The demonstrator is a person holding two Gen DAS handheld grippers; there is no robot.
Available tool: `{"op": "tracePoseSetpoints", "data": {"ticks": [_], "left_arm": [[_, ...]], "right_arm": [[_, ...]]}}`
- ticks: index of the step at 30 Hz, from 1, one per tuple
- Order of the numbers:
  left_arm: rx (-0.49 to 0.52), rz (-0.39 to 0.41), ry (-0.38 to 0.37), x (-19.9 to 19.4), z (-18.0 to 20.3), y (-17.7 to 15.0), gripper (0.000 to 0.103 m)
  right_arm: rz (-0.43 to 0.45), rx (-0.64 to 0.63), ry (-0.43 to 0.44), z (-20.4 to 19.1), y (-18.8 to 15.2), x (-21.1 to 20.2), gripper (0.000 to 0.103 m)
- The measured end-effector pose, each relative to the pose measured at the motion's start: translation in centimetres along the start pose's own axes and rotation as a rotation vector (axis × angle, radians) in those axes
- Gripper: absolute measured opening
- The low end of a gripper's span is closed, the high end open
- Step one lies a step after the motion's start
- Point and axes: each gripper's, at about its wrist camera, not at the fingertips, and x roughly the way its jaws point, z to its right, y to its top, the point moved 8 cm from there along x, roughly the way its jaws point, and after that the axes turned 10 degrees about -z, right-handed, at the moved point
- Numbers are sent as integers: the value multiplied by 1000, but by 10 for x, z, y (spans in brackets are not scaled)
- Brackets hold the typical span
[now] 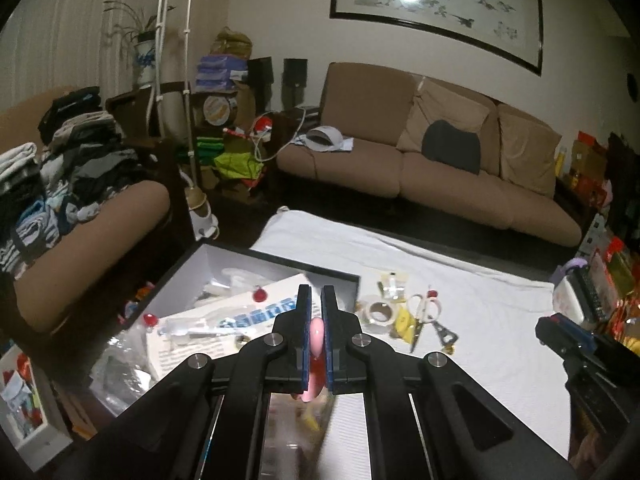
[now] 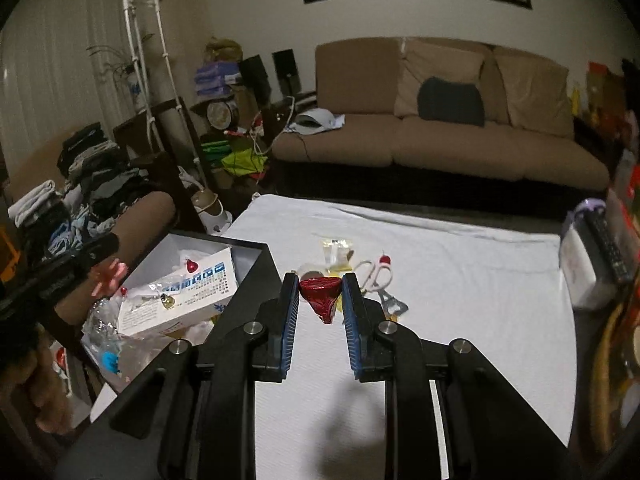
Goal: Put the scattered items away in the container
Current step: 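Carry the pink clip in the left tool while the right tool carries the red heart over the box, then open both tools over the white box to drop the pink clip and red heart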
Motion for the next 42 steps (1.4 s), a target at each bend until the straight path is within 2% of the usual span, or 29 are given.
{"op": "tracePoseSetpoints", "data": {"ticks": [3,9,15,22,31,39,42], "left_arm": [[-1,4,24,1,-15,1,4],[-40,-7,60,3,-52,-1,4],[-99,-22,112,3,-95,-4,4],[-185,-56,153,5,-139,-13,4],[-177,-81,171,13,-146,-17,4],[-189,-110,161,21,-150,-20,4],[-200,-124,151,25,-149,-20,4]], "right_arm": [[-24,-9,-5,-8,0,13,21],[-8,1,67,-32,9,23,21],[-34,-30,137,-83,9,49,21],[-36,-86,225,-142,7,60,21],[-80,-96,280,-165,-7,80,21],[-81,-104,328,-180,-2,84,21],[-111,-132,329,-191,-5,91,22]]}}
